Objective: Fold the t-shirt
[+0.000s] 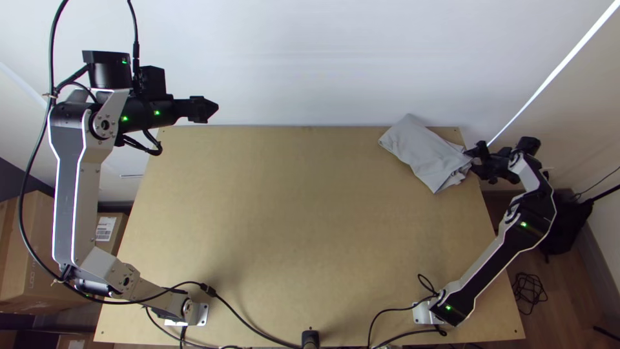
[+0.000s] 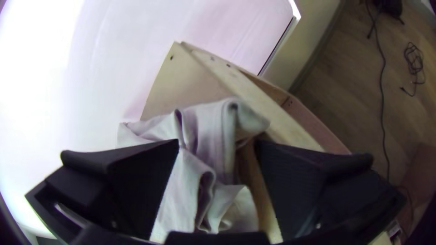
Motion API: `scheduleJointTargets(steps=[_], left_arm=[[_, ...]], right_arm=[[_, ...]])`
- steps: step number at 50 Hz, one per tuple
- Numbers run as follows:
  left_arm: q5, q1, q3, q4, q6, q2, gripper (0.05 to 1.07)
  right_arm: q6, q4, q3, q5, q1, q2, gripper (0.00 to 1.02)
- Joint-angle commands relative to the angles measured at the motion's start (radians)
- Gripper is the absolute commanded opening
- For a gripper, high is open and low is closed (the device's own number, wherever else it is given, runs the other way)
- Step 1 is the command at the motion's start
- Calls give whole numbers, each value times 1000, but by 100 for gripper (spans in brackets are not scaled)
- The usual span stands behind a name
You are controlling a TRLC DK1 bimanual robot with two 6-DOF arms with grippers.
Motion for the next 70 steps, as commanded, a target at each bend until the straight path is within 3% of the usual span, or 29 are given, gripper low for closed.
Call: scheduleJointTargets(steps=[1, 7, 16, 26, 36, 44, 48, 53, 58, 61, 70], left_arm=[[10, 8, -11, -10, 5, -46, 103], [10, 19, -11, -13, 5, -63, 103], [10, 28, -6, -9, 5, -89, 103], [10, 75, -3, 42, 5, -125, 103], [5, 138, 0, 88, 11, -156, 103], [-11, 235, -2, 163, 7, -171, 103], [-76, 244, -14, 198, 10, -178, 103], [-123, 252, -57, 244, 8, -202, 103], [-140, 267, -131, 292, 10, -237, 103], [-140, 272, -197, 335, 7, -271, 103], [-160, 270, -526, 570, 11, -425, 103]], right_arm=[[-38, 0, 32, 10, -52, -32, 99], [-52, -2, 87, 10, -108, -75, 99], [-141, 0, 176, 13, -148, -241, 99], [-143, -55, 510, 33, -177, -294, 99], [-138, 209, 506, 106, -155, -452, 99], [-138, 443, 424, 212, -92, -578, 99], [-147, 522, 372, 257, -49, -647, 99], [-224, 736, 213, 327, 29, -765, 99], [-377, 969, 2, 378, 145, -889, 99], [-456, 997, -74, 401, 213, -943, 99], [-574, 1031, -341, 462, 386, -1092, 99]])
